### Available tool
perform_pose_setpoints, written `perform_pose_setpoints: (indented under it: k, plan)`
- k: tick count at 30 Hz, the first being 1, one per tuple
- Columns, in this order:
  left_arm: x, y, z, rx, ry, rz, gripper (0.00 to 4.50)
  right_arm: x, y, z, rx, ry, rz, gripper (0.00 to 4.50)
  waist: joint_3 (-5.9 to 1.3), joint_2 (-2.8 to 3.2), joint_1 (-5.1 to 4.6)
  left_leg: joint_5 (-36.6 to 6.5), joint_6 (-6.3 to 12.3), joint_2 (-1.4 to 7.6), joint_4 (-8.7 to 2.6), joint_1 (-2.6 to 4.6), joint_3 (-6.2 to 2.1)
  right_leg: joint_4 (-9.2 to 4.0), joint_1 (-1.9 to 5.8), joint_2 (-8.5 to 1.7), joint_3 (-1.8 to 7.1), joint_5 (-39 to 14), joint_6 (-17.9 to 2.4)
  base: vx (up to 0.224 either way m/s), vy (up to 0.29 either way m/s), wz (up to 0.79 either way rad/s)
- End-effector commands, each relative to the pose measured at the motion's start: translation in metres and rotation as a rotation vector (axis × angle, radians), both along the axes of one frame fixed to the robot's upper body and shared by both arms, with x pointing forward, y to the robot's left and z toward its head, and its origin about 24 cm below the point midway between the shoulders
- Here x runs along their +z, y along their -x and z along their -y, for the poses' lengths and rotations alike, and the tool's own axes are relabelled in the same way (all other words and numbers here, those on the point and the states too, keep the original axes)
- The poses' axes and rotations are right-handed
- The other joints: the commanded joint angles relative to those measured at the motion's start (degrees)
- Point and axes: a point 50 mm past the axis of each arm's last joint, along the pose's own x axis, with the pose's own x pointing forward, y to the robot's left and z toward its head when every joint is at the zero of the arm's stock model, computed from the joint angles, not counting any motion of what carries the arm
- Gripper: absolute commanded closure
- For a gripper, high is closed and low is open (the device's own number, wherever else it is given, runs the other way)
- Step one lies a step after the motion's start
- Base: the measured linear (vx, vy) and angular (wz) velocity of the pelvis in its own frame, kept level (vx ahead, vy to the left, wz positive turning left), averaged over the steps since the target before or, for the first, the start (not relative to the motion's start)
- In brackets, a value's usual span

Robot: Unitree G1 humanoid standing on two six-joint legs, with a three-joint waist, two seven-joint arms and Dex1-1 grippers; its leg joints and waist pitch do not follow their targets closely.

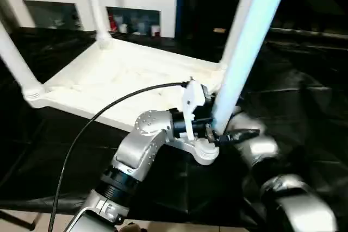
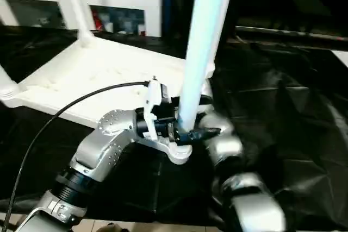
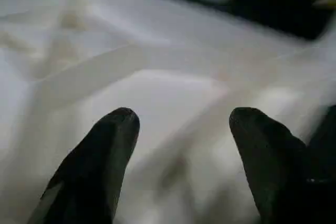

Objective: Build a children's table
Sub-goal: Rotate table base

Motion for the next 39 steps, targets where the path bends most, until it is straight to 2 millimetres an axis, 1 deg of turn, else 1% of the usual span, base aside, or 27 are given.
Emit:
perform_pose_setpoints:
  k: [1,2,4,6,9,10,11,12,14,15,16,17,18,19,20,21,22,23,24,27,33,39]
  plan:
    - [-0.004,0.000,0.001,-0.004,-0.029,0.008,0.09,-0.008,-0.001,0.032,-0.174,0.084,-0.052,1.30,-4.06,0.24,-0.30,-8.85,-0.40,3.79,-3.88,1.22,-1.83,-4.26,2.34,-5.46,3.45,-5.75,-12.42,0.000,0.000,0.00]
    - [-0.004,0.000,0.001,-0.004,-0.029,0.008,0.09,-0.008,-0.001,0.032,-0.174,0.084,-0.052,1.30,-4.02,0.11,-0.30,-9.22,-0.30,3.56,-3.76,1.05,-1.72,-4.36,2.49,-5.40,3.50,-5.86,-12.25,0.000,0.000,0.00]
    - [-0.004,0.000,0.000,-0.002,-0.030,0.009,0.09,-0.011,0.000,0.040,-0.207,0.100,-0.072,1.30,-4.05,0.14,-0.39,-9.25,0.22,3.56,-3.76,0.80,-1.85,-4.35,2.68,-5.52,3.47,-5.86,-11.89,0.000,0.000,0.00]
    - [-0.004,0.000,0.000,-0.001,-0.031,0.012,0.09,-0.013,0.001,0.041,-0.213,0.105,-0.080,1.30,-4.04,0.01,-0.69,-9.39,0.92,3.59,-3.72,0.63,-1.87,-4.41,2.75,-5.54,3.41,-5.98,-12.22,0.000,0.000,0.00]
    - [-0.004,0.000,-0.001,0.000,-0.031,0.013,0.09,-0.021,0.004,0.041,-0.195,0.113,-0.123,1.30,-3.96,0.29,-0.95,-10.03,1.37,3.67,-3.64,0.74,-1.86,-4.59,2.61,-5.56,3.41,-7.26,-12.85,0.000,0.000,0.00]
    - [-0.004,0.000,-0.002,0.000,-0.030,0.013,0.09,-0.023,0.005,0.040,-0.182,0.114,-0.139,1.30,-3.98,0.25,-0.98,-9.97,1.50,3.68,-3.63,0.73,-1.84,-4.59,2.62,-5.51,3.41,-7.22,-12.97,0.000,0.000,0.00]
    - [-0.004,0.000,-0.002,-0.001,-0.029,0.012,0.09,-0.026,0.006,0.036,-0.152,0.108,-0.146,1.30,-3.91,0.46,-0.97,-10.10,1.63,3.76,-3.68,0.72,-1.89,-4.59,2.58,-5.54,3.40,-7.42,-13.16,0.000,0.000,0.00]
    - [-0.003,0.000,-0.002,-0.001,-0.029,0.012,0.09,-0.027,0.007,0.034,-0.138,0.105,-0.150,1.30,-3.91,0.42,-1.02,-10.46,1.70,3.81,-3.69,0.73,-1.87,-4.65,2.54,-5.53,3.38,-7.68,-13.33,0.000,0.000,0.00]
    - [-0.003,0.000,-0.001,-0.004,-0.026,0.012,0.09,-0.031,0.010,0.019,-0.038,0.066,-0.166,1.30,-3.90,0.42,-1.04,-10.78,1.95,3.89,-3.73,0.66,-1.91,-4.60,2.60,-5.56,3.37,-7.83,-13.54,0.000,0.000,0.00]
    - [-0.003,0.000,-0.001,-0.004,-0.026,0.012,0.09,-0.031,0.010,0.019,-0.038,0.066,-0.166,1.30,-3.87,0.50,-0.99,-10.55,1.88,4.04,-3.81,0.75,-1.94,-4.62,2.50,-5.65,3.44,-7.66,-13.65,0.000,0.000,0.00]
    - [-0.003,0.000,-0.001,-0.004,-0.026,0.012,0.09,-0.031,0.010,0.019,-0.038,0.066,-0.166,1.30,-3.89,0.48,-1.00,-10.50,1.80,4.01,-3.81,0.77,-1.95,-4.56,2.55,-5.56,3.37,-7.54,-13.74,0.000,0.000,0.00]
    - [-0.002,0.000,0.000,-0.011,-0.018,0.010,0.09,-0.034,0.014,0.004,0.062,0.039,-0.171,1.30,-3.85,0.33,-1.07,-10.73,1.90,4.01,-3.81,0.68,-1.91,-4.57,2.57,-5.61,3.40,-7.63,-13.90,0.000,0.000,0.00]
    - [-0.001,0.001,0.001,-0.014,-0.016,0.009,0.09,-0.035,0.015,0.000,0.092,0.033,-0.172,1.30,-3.85,0.37,-1.05,-10.69,1.91,4.03,-3.84,0.68,-1.95,-4.56,2.64,-5.65,3.36,-7.76,-13.93,0.000,0.000,0.00]
    - [-0.001,0.001,0.001,-0.014,-0.016,0.009,0.09,-0.035,0.015,0.000,0.092,0.033,-0.172,1.30,-3.84,0.33,-1.17,-10.49,1.93,3.99,-3.84,0.54,-1.98,-4.53,2.72,-5.68,3.38,-7.63,-13.95,0.000,0.000,0.00]
    - [-0.001,0.001,0.002,-0.016,-0.015,0.009,0.09,-0.036,0.016,-0.005,0.124,0.028,-0.175,1.30,-3.82,0.26,-1.33,-10.79,1.97,3.97,-3.83,0.62,-1.95,-4.63,2.62,-5.68,3.37,-8.15,-13.97,0.000,0.000,0.00]
    - [-0.001,0.001,0.002,-0.016,-0.015,0.009,0.09,-0.036,0.016,-0.005,0.124,0.028,-0.175,1.30,-3.80,0.27,-1.43,-10.88,1.99,3.95,-3.81,0.59,-1.96,-4.66,2.66,-5.74,3.39,-8.48,-13.99,0.000,0.000,0.00]
    - [-0.001,0.001,0.002,-0.018,-0.016,0.009,0.09,-0.035,0.017,-0.009,0.152,0.021,-0.173,1.30,-3.78,0.34,-1.52,-10.82,2.03,3.98,-3.84,0.59,-1.98,-4.70,2.62,-5.74,3.38,-8.82,-13.99,0.000,0.000,0.00]
    - [-0.001,0.001,0.002,-0.018,-0.016,0.009,0.09,-0.035,0.017,-0.009,0.152,0.021,-0.173,1.30,-3.80,0.17,-1.60,-10.73,2.16,3.94,-3.79,0.57,-1.98,-4.70,2.65,-5.75,3.39,-9.07,-13.98,0.000,0.000,0.00]
    - [-0.002,0.001,0.002,-0.016,-0.019,0.010,0.09,-0.034,0.018,-0.018,0.197,0.009,-0.163,1.30,-3.77,0.07,-1.65,-10.72,2.27,3.94,-3.81,0.52,-1.97,-4.74,2.65,-5.76,3.38,-9.30,-13.98,0.000,0.000,0.00]
    - [-0.002,0.000,0.002,-0.013,-0.023,0.010,0.09,-0.033,0.018,-0.023,0.228,-0.001,-0.157,1.30,-3.76,0.15,-2.01,-10.26,2.56,3.98,-3.85,0.36,-2.07,-4.69,2.68,-5.76,3.34,-9.28,-14.01,0.000,0.000,0.00]
    - [-0.003,-0.001,0.001,-0.004,-0.030,0.012,0.09,-0.032,0.018,-0.027,0.253,-0.001,-0.148,1.30,-3.76,0.17,-2.42,-10.15,3.15,3.98,-3.75,0.42,-2.00,-4.70,2.56,-5.75,3.37,-8.75,-14.61,0.000,0.000,0.00]
    - [-0.009,-0.007,-0.003,0.040,-0.079,0.020,0.09,-0.031,0.017,-0.026,0.256,0.007,-0.136,1.30,-3.69,0.28,-2.49,-11.12,2.73,4.03,-3.87,0.61,-2.05,-4.84,2.40,-5.74,3.43,-10.12,-14.11,0.000,0.000,0.00]
